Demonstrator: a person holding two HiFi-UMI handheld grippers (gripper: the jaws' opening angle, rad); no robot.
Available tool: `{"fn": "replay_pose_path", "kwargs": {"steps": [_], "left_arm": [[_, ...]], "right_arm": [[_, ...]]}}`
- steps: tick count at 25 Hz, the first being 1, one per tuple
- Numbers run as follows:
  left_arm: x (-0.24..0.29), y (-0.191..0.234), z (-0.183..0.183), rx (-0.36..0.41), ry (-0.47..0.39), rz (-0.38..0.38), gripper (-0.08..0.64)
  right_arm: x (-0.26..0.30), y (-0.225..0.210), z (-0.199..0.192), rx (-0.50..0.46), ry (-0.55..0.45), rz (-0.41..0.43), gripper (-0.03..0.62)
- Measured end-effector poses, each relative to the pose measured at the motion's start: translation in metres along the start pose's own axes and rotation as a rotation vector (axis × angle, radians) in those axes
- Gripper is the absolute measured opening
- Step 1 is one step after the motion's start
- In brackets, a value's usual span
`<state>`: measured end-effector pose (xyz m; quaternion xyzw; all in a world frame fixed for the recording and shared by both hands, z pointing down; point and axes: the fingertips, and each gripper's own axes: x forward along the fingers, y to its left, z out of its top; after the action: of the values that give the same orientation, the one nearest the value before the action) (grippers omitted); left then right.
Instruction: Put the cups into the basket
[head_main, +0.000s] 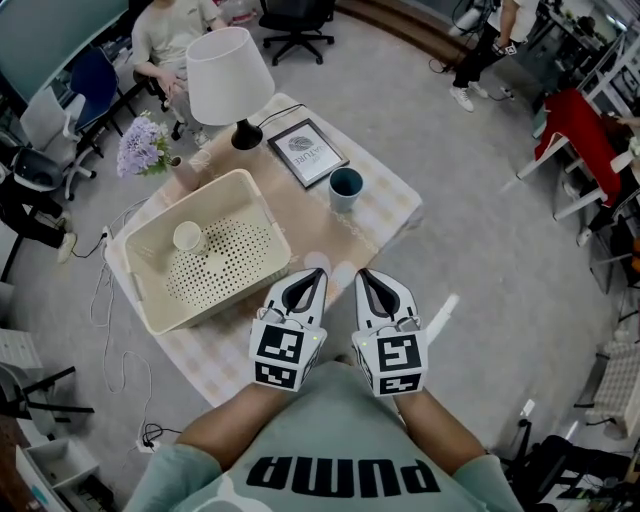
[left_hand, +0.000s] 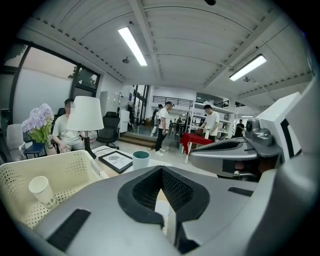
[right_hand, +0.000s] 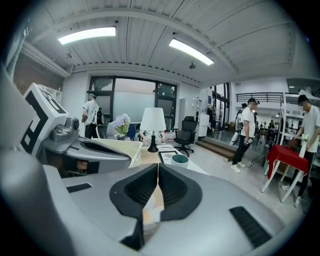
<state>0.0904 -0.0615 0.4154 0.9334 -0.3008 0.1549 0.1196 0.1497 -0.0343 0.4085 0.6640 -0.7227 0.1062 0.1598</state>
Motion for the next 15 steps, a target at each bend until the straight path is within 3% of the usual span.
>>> {"fn": "replay_pose_path", "kwargs": {"steps": [15], "left_arm": [[0.005,0.038,0.010,0.001,-0.010,-0.007,0.002]], "right_arm": [[0.027,0.009,0.005,0.024,0.020,-0.055,0.018]]}}
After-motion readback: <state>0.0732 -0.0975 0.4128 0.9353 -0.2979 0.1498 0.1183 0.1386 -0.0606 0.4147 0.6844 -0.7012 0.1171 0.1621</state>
